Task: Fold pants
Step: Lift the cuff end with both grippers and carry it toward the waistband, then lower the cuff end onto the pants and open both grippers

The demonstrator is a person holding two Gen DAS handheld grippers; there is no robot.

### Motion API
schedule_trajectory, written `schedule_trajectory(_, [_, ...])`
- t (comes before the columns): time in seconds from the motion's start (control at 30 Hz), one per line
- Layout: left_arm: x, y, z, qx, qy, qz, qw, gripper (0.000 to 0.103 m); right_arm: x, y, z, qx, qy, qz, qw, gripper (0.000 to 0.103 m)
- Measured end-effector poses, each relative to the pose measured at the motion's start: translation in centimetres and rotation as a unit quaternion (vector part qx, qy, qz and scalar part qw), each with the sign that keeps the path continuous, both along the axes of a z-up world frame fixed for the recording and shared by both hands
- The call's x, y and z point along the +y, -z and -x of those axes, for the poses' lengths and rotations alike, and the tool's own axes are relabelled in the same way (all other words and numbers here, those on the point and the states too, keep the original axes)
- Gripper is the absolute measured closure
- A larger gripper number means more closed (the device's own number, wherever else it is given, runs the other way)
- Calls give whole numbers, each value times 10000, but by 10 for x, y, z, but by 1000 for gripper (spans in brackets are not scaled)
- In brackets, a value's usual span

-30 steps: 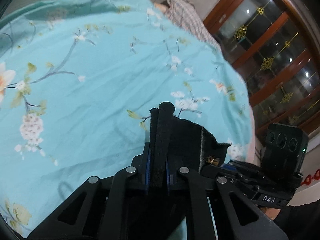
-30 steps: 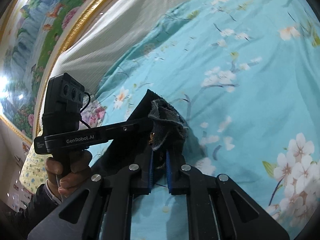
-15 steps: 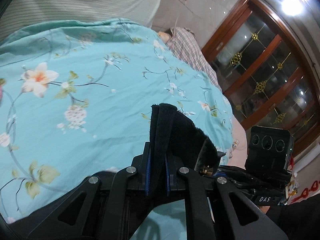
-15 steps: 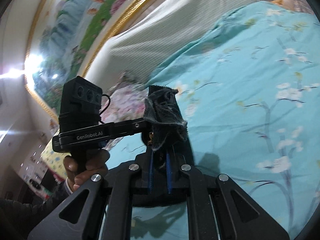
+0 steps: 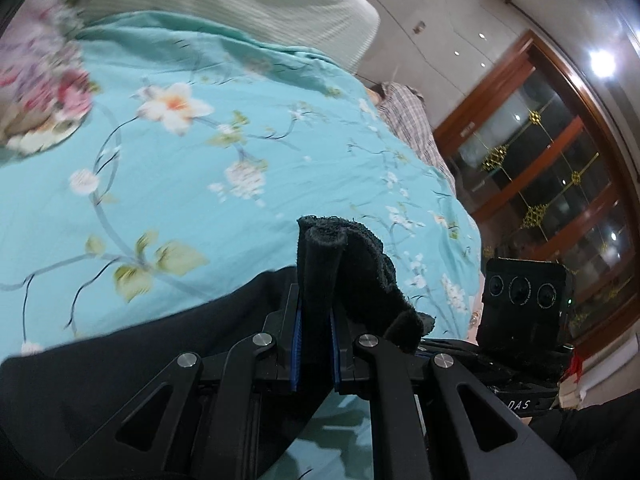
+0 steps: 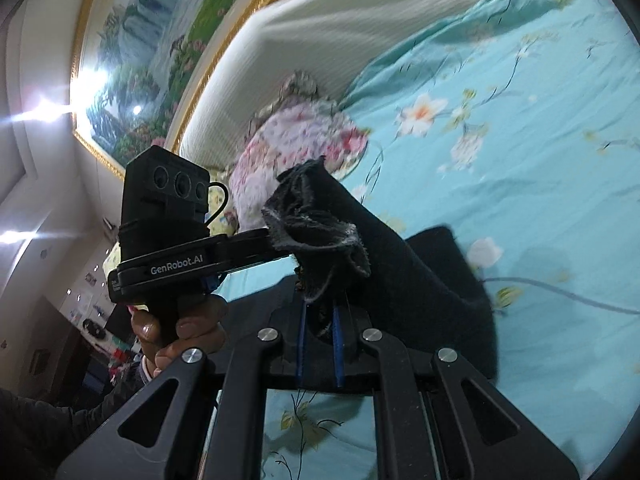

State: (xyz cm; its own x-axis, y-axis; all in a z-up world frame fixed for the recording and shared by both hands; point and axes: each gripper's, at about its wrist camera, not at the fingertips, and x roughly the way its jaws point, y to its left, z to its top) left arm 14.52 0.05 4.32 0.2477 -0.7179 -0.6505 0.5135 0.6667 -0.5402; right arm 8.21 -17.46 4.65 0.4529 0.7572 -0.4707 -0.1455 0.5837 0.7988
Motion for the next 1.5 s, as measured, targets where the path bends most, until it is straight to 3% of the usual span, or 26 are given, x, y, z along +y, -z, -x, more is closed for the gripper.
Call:
schedule_trajectory(0.3, [42, 42, 4, 407, -440, 30, 9982, 93, 40, 29, -5, 356, -512, 180, 9979, 91])
schedule_trajectory(0.67, [75, 63, 13, 658, -913, 139, 9936, 93, 64, 44, -6, 484, -837, 534, 9939, 88])
schedule_trajectory(0.77, [86, 66, 19, 708, -1082, 149, 9915, 93, 70, 46, -6, 521, -917, 628, 9924, 84])
schedule_trajectory(0.87, [98, 68, 27, 752, -1246, 148, 9892, 94, 76, 45, -4, 495, -1041, 637, 9913, 68])
schedule_trajectory(0.93, [106, 68, 32, 775, -1400, 132, 9870, 94, 81, 42, -3, 422, -1121, 662, 9906, 57])
schedule_trajectory(1.0, [111, 66, 36, 748, -1534, 129, 9852, 94, 88, 38, -1, 341, -1198, 784, 9891, 55])
schedule_trajectory(1.3, [151, 66, 66, 751, -2196, 128, 9726, 94, 106, 29, 3, 249, -1474, 935, 9843, 54])
schedule_trajectory(1.5, [183, 59, 95, 616, -2770, 25, 9589, 90, 122, 18, 2, 90, -1697, 931, 9810, 53])
